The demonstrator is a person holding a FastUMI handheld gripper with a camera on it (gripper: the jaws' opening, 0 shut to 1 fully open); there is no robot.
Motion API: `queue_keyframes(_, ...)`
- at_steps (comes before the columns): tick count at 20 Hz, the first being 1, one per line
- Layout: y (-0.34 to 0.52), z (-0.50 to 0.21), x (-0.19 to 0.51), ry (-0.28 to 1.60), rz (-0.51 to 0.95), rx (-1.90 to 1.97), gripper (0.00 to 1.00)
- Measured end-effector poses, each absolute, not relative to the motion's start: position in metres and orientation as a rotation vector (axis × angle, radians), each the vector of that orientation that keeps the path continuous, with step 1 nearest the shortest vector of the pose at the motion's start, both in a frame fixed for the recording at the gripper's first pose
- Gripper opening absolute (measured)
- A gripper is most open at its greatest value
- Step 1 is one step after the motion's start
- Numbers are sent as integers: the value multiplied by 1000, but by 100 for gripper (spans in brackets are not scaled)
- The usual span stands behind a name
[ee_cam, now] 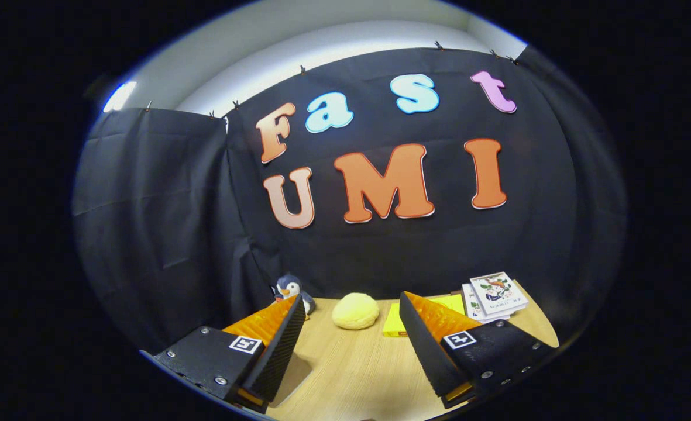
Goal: Open the storage box then place both shoes into the box .Put the left shoe in first, then the right shoe, with the right side of both shoes facing outward in a uniform manner.
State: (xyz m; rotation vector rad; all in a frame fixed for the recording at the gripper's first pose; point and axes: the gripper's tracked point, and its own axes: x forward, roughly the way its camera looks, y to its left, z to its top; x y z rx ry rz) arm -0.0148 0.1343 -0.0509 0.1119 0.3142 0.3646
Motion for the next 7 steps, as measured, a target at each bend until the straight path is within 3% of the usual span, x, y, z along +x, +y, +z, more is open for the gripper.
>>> queue_keyframes(7, 101, -1, -14, 164, 349, 50, 97)
